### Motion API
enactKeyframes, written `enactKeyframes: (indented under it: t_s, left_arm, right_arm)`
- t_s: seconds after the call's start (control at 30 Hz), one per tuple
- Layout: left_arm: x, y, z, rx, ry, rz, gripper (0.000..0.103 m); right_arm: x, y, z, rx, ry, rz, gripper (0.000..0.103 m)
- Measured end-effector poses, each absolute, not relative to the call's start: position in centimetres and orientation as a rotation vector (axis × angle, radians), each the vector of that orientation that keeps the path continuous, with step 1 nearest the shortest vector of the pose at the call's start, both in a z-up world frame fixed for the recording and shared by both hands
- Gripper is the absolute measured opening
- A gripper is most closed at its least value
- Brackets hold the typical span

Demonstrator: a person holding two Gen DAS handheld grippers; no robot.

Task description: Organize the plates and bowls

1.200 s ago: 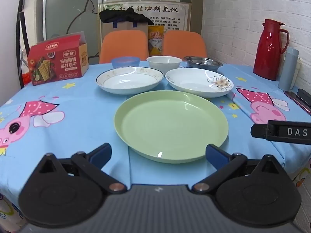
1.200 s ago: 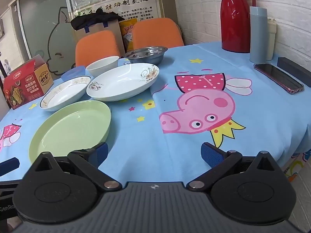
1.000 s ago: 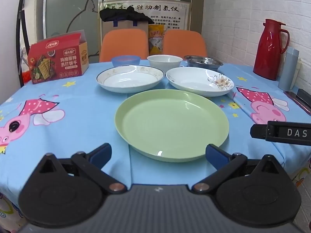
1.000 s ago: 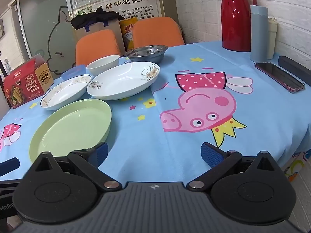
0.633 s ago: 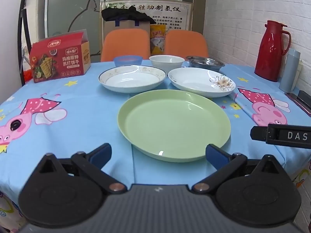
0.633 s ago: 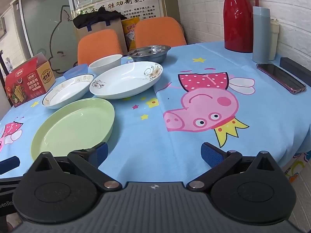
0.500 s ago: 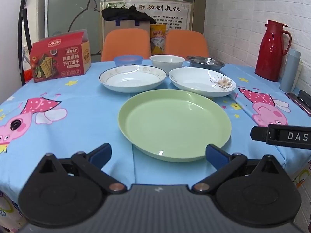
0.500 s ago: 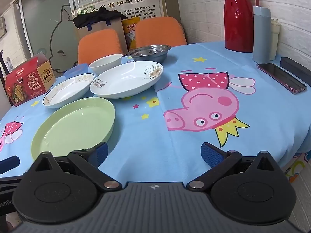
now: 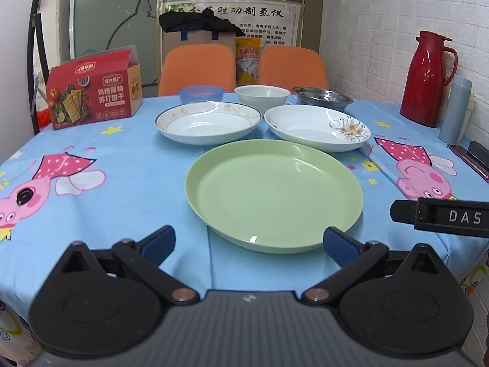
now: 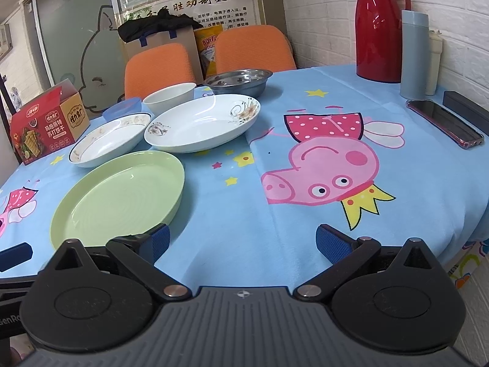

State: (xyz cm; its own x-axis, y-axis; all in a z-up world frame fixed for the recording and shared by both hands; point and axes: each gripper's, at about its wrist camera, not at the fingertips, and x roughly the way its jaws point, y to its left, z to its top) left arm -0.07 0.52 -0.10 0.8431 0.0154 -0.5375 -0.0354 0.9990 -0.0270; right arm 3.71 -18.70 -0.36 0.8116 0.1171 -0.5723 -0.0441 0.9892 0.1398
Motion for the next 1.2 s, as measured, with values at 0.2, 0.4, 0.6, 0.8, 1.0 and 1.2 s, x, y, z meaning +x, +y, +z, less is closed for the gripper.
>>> enactKeyframes:
  t_s: [0.2,0.4,0.6,0.8,1.0,1.2]
  left_arm:
    - [-0.15,0.51,-0.12,-0.036,0.567,0.026,0.103]
    - [-0.19,0.57,-0.13,-0.036,0.566,0.026,0.103]
    - [-0.18,0.58,-0.12,-0.036,0.567,0.025,0.103]
    - [-0.13,0.69,-0.11,-0.039,0.567,0.027,0.103]
    - [0.06,1.10,-0.04,-0.045,0.569,0.030,0.103]
    - [0.05,1.12,-0.03,-0.044,0.569,0.029,0.103]
  right_arm:
    - [3.76,-18.70,-0.37,0.121,0.620,0.089,0.103]
    - [3.76,-18.69,-0.36,0.122,0.620,0.087,0.103]
    - [3.88,-18.55,-0.36,0.117,0.624,0.092,0.103]
    - [4.06,-18.34,-0.35,0.109,0.626,0.098,0.103]
    - [4.22,-18.22,-0.44,0.106,0.631,0.098,0.103]
    - [4.16,-17.95,-0.38,0.098,0.629,0.105,0.103]
